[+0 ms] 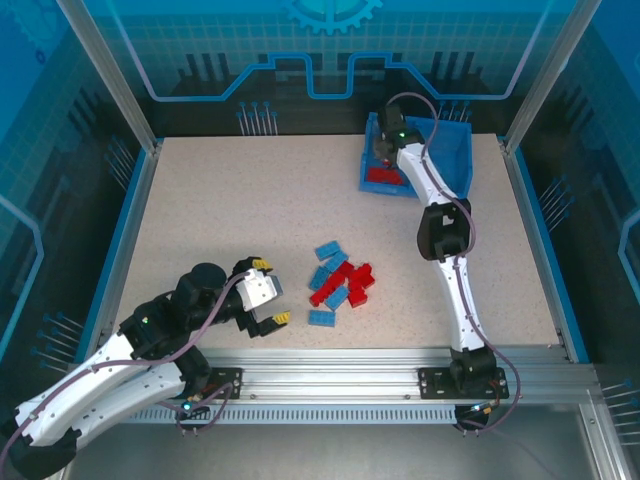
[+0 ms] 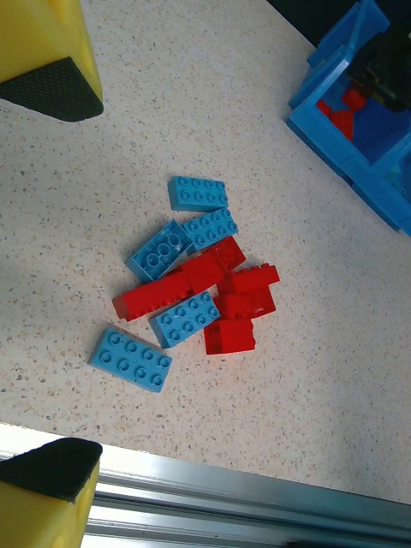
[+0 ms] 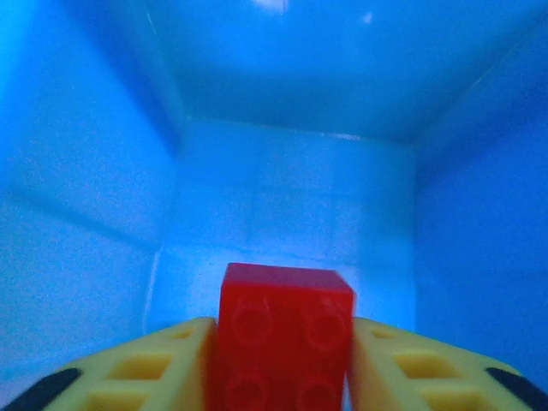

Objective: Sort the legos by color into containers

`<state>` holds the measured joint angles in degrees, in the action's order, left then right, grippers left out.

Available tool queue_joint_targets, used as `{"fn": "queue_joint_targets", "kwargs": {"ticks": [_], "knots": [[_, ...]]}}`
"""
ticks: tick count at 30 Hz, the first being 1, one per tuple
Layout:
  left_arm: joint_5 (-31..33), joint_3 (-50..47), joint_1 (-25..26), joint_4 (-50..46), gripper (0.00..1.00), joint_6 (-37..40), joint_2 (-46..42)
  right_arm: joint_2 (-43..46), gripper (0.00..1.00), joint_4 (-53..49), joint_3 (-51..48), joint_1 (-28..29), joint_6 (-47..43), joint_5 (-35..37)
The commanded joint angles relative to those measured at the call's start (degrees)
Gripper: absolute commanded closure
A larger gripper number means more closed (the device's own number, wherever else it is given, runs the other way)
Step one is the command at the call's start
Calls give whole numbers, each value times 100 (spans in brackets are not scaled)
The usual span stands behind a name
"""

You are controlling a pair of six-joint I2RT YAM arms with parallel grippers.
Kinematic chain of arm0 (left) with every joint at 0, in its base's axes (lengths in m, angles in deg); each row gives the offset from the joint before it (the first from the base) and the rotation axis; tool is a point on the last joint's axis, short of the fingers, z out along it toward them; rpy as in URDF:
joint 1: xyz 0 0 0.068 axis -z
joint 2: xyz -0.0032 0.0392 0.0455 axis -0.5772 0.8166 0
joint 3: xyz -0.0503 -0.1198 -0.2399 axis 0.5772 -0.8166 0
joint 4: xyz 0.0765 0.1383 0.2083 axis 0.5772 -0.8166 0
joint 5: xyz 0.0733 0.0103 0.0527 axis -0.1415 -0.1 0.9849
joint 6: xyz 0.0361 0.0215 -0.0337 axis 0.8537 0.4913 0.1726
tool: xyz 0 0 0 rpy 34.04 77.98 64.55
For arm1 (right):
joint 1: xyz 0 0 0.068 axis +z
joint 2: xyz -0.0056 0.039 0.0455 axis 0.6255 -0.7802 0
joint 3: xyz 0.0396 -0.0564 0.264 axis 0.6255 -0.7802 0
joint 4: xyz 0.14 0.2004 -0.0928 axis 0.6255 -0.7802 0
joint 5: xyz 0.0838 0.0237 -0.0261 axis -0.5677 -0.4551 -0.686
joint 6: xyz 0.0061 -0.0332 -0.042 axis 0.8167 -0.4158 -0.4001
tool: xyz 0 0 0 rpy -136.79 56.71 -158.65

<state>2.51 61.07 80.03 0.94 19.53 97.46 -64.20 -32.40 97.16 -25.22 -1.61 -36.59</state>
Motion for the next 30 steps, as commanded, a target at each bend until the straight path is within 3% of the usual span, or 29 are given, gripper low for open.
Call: {"fn": "queue_joint_targets", "kwargs": {"ticks": [1, 8, 15, 24, 30], "knots": [[73, -25, -25, 124, 1, -65, -33, 160, 51, -235, 262, 14, 94, -176], [145, -14, -24, 145, 1, -112, 62, 1165, 52, -294, -805, 68, 122, -432], [333, -43, -25, 289, 1, -401, 79, 3540, 49, 769, -4056, 326, 224, -689], [991, 654, -62, 71, 1, -1815, 1041, 7075, 35, 1492, -8182, 1204, 381, -2585], [1405, 998, -63, 533, 1, -3347, 2158, 8336, 33, 1052, -9475, 2022, 283, -3390]]}}
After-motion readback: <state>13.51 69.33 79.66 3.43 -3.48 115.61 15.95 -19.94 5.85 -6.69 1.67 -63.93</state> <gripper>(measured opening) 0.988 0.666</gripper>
